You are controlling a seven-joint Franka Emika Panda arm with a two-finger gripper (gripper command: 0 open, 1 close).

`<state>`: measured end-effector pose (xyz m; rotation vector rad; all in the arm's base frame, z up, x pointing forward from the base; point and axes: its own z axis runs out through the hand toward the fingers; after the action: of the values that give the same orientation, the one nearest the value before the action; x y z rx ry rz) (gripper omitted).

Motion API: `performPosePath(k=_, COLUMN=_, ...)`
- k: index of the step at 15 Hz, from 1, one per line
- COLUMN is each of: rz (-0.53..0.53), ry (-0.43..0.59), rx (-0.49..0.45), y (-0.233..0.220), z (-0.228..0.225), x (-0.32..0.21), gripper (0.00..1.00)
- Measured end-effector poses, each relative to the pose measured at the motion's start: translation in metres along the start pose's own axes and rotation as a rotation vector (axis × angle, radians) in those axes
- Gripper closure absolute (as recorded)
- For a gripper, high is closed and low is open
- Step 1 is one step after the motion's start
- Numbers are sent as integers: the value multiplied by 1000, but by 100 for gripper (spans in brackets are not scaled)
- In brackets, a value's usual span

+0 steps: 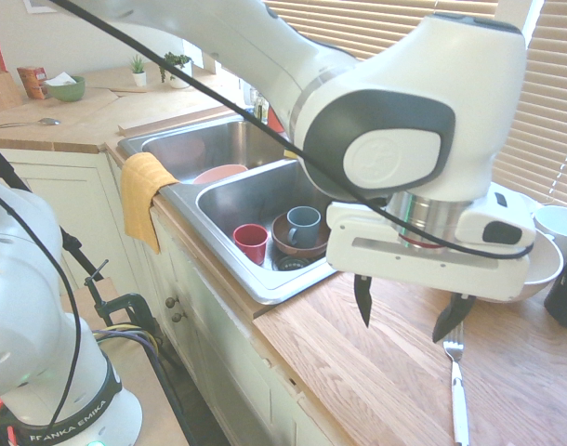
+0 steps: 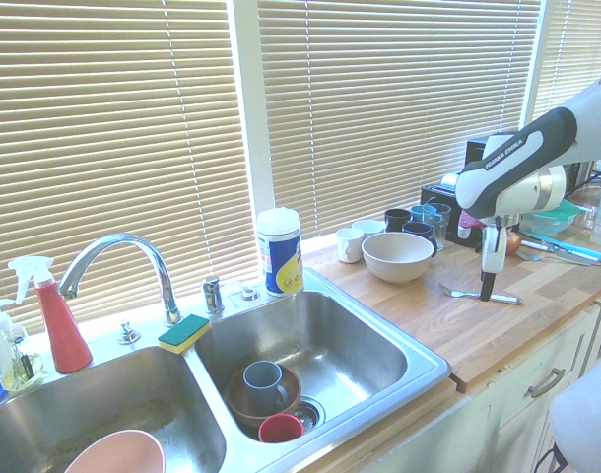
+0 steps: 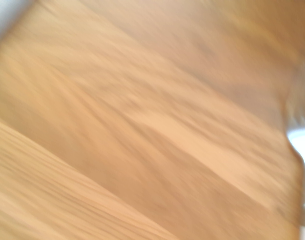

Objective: Put the fork into the sink

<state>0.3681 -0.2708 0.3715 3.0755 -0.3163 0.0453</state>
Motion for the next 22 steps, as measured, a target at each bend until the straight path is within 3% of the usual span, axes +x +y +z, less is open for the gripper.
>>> performPosePath(k=5, rz=40, ry=-31, rx=-14, y=52, z=23, x=22, gripper=0)
performPosePath(k=6, rz=53, ry=-37, rx=-12, y=59, z=29, x=26, gripper=100)
performPosePath(k=10, rz=80, ry=-65, rx=-17, y=77, z=45, x=34, gripper=100)
performPosePath(k=22, rz=84, ry=-112, rx=5, y=61, z=58, x=35, gripper=100)
